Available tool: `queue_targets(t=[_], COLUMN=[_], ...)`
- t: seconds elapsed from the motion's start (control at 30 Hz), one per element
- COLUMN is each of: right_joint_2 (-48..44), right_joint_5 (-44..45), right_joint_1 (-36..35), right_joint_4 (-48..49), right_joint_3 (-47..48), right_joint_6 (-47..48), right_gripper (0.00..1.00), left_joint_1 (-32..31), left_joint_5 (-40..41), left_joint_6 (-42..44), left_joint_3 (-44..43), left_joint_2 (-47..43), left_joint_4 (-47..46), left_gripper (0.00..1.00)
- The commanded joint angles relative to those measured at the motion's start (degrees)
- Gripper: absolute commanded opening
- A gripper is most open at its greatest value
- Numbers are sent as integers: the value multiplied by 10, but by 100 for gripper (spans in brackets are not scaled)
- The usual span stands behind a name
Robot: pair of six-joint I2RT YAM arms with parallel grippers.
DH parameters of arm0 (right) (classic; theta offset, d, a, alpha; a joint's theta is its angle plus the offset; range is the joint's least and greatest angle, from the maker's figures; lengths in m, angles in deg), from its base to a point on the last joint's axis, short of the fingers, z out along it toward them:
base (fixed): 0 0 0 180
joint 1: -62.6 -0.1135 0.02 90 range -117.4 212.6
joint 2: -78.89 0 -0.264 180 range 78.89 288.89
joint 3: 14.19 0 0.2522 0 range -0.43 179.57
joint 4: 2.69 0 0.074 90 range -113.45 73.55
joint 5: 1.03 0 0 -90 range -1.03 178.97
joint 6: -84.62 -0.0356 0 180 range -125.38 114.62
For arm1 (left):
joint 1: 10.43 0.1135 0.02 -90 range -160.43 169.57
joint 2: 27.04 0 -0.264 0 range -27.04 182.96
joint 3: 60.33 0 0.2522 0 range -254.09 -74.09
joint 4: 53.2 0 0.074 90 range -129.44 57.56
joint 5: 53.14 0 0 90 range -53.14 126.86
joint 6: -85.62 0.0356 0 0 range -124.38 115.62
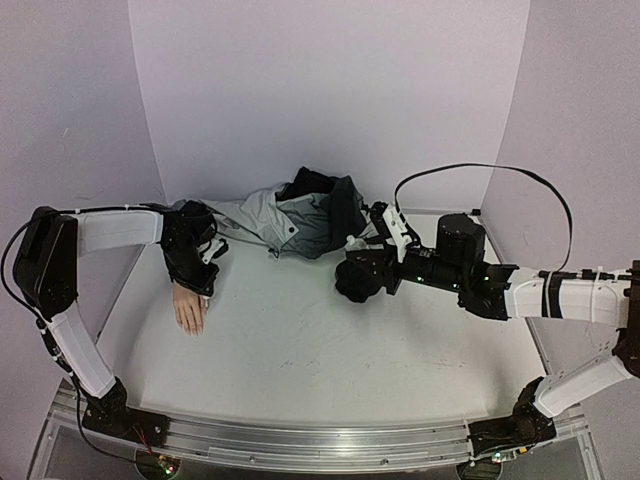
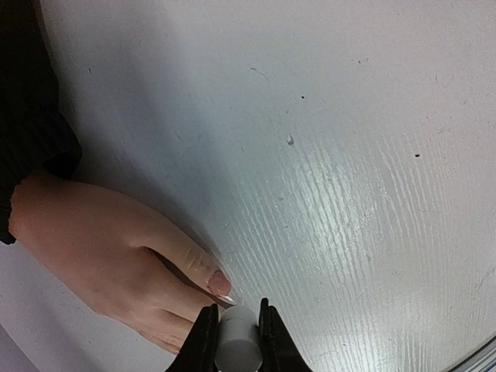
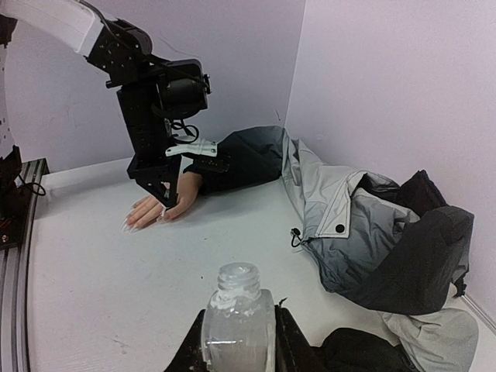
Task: Paint the nails
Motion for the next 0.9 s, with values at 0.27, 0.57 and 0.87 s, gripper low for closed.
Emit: queue_targets(t=[0.27, 0.57, 0.87], right_joint_2=[-7, -4, -5], right_joint_5=[-3, -4, -6], right_joint_1=[-3, -3, -2], right_joint_4=[38, 37, 37], right_joint_3=[9, 10, 10], right_joint_6=[-4, -4, -5], right_gripper=[0, 0, 0], left_joint_1=[5, 6, 6], left_joint_5=[46, 41, 28], left_joint_6=[-6, -3, -2], left_joint_3=[-38, -26, -11], left_joint_2=[34, 36, 28], left_joint_4=[-12, -5, 1], left_gripper=[0, 0, 0])
